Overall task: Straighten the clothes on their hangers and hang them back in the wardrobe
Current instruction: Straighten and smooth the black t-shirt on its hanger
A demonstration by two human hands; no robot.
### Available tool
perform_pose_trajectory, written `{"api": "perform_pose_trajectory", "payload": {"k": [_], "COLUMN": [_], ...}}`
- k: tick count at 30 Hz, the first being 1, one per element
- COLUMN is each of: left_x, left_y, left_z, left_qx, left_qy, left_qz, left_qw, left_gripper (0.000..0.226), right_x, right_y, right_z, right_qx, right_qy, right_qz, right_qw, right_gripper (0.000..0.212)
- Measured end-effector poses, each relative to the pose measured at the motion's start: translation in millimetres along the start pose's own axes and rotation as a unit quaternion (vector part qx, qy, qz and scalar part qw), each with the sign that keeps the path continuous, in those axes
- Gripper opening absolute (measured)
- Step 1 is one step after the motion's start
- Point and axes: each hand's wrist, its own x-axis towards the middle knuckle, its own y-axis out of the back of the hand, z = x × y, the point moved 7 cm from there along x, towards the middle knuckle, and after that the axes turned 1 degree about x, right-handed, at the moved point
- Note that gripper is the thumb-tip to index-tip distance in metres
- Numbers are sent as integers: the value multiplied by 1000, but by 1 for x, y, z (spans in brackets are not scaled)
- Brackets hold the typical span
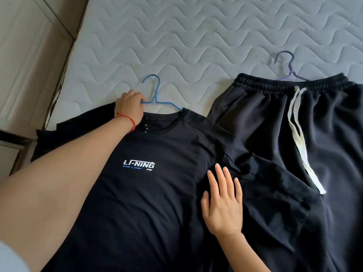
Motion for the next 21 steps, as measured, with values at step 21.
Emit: {"api": "perform_pose_trajectory", "payload": {"k": [21], "left_x": [-153], "left_y": [224], "left_z": [29], "left_qx": [-189], "left_qy": [-184], "left_qz": [285], "left_qw": [922], "left_gripper": [14], "right_x": [-3], "right_y": [201], "right_z": [-60], "right_qx": [193], "right_qy": [19], "right_qz": [158], "right_qw": [968], "right_gripper": [43]}}
